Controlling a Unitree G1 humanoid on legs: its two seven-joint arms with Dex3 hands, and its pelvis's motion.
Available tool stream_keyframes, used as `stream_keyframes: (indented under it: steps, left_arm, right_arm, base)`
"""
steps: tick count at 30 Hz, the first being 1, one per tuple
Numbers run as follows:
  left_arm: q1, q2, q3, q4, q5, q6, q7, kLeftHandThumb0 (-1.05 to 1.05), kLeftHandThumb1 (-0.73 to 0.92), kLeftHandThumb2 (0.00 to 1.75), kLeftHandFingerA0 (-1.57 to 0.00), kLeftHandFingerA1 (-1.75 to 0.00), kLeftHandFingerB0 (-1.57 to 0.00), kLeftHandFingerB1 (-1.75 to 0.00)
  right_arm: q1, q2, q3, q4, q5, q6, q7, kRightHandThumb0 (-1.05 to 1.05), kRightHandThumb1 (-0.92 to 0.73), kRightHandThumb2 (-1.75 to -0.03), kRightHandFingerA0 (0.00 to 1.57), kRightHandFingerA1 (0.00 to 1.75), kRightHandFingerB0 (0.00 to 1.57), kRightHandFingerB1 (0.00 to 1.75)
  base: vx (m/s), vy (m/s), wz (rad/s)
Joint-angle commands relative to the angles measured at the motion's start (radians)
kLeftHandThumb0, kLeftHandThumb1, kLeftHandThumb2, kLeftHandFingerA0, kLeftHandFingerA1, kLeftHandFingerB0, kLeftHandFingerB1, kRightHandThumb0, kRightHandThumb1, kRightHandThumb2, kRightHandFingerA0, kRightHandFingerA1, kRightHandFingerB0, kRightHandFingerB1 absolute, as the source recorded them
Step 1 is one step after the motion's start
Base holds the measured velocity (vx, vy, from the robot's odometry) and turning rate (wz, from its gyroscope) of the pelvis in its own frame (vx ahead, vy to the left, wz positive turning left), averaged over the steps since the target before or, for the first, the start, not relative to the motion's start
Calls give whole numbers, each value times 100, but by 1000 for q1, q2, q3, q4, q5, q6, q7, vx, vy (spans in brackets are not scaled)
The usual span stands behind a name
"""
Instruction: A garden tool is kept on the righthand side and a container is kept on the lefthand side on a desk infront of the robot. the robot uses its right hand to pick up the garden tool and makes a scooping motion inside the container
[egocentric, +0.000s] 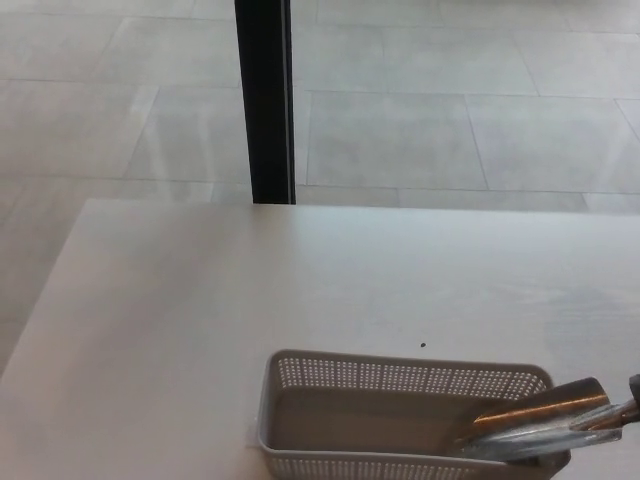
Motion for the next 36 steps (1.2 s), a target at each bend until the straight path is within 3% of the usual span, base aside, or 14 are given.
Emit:
stream_keyframes:
  steps: [1,2,8,10,14,18,19,20,21,22,24,31,35,36]
  left_arm:
    - [9,13,11,0,-12,5,-20,-80,-4,114,-104,-122,-79,-103]
    - [11,12,10,-1,-10,0,-15,-76,-8,109,-88,-110,-77,-99]
    - [15,15,-3,-16,0,-10,-16,-82,-1,112,-102,-119,-82,-104]
    - [13,13,-4,-16,1,-8,-11,-76,-3,112,-105,-118,-83,-103]
    - [5,14,-8,-10,4,-6,-14,-71,-1,107,-100,-115,-81,-99]
    - [1,11,-4,-6,0,4,-5,-72,0,107,-102,-115,-81,-100]
    - [1,9,5,-4,-11,7,-17,-89,0,110,-96,-120,-78,-102]
    - [-1,10,9,-5,-14,13,-18,-73,-2,109,-107,-120,-85,-103]
    - [-3,11,3,-5,-7,11,-18,-79,-2,105,-84,-111,-77,-100]
    - [-9,11,-3,-2,1,8,-18,-79,0,108,-99,-116,-78,-100]
    - [-11,11,4,-2,-7,7,-25,-76,-6,105,-85,-111,-77,-99]
    - [-1,22,8,-14,-12,-3,-59,-102,3,107,-88,-130,-69,-107]
    - [-6,22,19,-16,-20,2,-71,-94,-4,106,-85,-126,-72,-104]
    - [0,28,8,-25,-11,-6,-83,-88,-1,96,-81,-119,-71,-101]
  right_arm:
    - [24,10,14,-23,-49,86,106,-39,-69,-85,92,175,82,106]
    - [26,12,12,-43,-49,90,112,-38,-67,-84,92,175,78,123]
    - [25,34,8,-144,-48,97,135,-38,-76,-78,89,175,78,89]
    - [16,59,31,-176,-63,82,122,-40,-71,-76,110,173,77,135]
    - [-4,80,66,-235,-100,85,162,-41,-76,-80,91,175,71,143]
    - [-18,94,82,-275,-115,73,149,-40,-72,-80,91,175,79,123]
    - [-38,113,94,-303,-113,90,189,-39,-73,-84,92,175,82,95]
    - [-58,130,105,-316,-116,94,197,-40,-71,-90,94,175,82,110]
    - [-75,143,114,-328,-114,101,215,-40,-72,-91,95,175,82,103]
    - [-88,161,122,-340,-108,110,234,-40,-71,-92,96,175,85,96]
    - [-93,176,132,-350,-125,117,242,-41,-70,-94,98,175,86,97]
    - [-84,286,200,-391,-222,208,352,-44,-71,-92,98,175,80,127]
    - [-84,386,232,-380,-253,275,383,-42,-66,-93,100,175,85,109]
    - [-89,442,251,-367,-269,320,403,-43,-68,-88,97,175,80,78]
  base:
    - [0,0,0]
    - [0,0,0]
    - [0,0,0]
    - [0,0,0]
    - [0,0,0]
    - [0,0,0]
    - [0,0,0]
    - [0,0,0]
    - [0,0,0]
    - [0,0,0]
    - [0,0,0]
    - [0,0,0]
    - [0,0,0]
    - [0,0,0]
